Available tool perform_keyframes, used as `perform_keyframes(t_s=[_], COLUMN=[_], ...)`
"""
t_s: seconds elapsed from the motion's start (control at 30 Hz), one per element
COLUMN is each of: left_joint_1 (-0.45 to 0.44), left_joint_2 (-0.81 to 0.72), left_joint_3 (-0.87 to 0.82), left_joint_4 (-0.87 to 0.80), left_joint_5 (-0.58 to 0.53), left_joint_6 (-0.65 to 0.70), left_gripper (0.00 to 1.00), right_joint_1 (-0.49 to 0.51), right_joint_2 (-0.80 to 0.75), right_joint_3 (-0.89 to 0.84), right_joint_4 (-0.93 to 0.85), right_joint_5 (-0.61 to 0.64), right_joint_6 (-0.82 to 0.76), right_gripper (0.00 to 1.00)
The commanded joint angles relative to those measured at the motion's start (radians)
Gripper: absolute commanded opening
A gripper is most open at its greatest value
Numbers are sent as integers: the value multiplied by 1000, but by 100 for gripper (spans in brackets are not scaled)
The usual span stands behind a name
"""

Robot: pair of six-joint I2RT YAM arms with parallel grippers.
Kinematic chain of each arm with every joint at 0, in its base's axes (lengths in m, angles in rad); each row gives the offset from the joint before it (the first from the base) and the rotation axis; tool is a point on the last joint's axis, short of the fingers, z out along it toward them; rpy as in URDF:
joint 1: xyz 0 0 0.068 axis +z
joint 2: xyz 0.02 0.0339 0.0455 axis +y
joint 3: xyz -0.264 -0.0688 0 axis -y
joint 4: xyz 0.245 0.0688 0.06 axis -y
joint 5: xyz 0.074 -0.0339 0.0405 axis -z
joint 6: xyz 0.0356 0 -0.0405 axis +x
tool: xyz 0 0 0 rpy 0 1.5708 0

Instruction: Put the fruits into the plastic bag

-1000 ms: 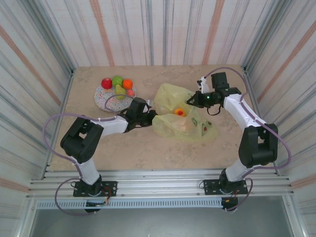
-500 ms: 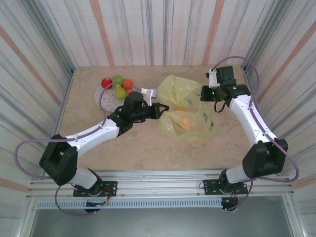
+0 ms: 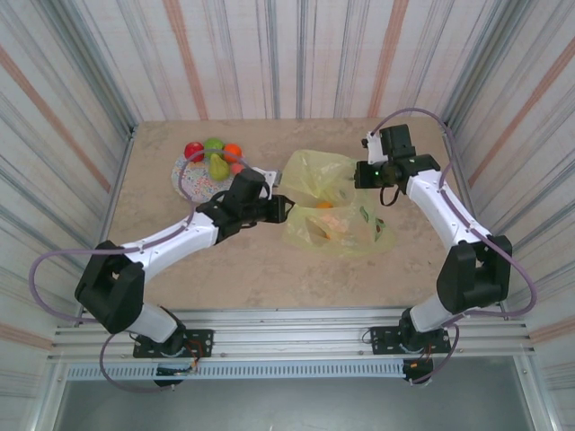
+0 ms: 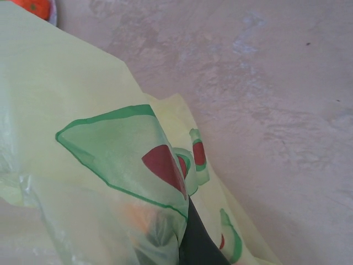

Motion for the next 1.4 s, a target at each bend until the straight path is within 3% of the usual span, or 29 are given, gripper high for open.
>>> perform_keyframes(t_s=[0.0, 0.17, 0.37, 0.5, 0.7, 1.07, 1.37], left_joint_1=[44, 144, 317, 434, 514, 556, 562], left_joint_2=[-69, -165, -137, -4, 215, 552, 685], left_joint_3=[-8, -21, 63, 163, 344, 630, 736], left_joint_4=[-36, -72, -206, -250, -310, -386, -408], left_joint_5=[-12, -40, -171, -177, -189, -167, -145], left_joint_6=[49, 75, 62, 72, 97, 122, 107], left_gripper=[58, 83, 93, 95, 98, 98, 92], right_joint_1=[-1, -3, 2, 5, 6, 4, 0], right_joint_2=[12, 32, 44, 51, 64, 99, 116], right_joint_3=[-7, -4, 0, 14, 30, 54, 66], right_joint_4=[15, 22, 49, 56, 57, 47, 30], right_joint_5=[-60, -92, -126, -153, -164, -184, -198], right_joint_6=[-27, -29, -15, -11, -12, -12, -13], right_gripper=[0, 0, 0, 0, 0, 0, 0])
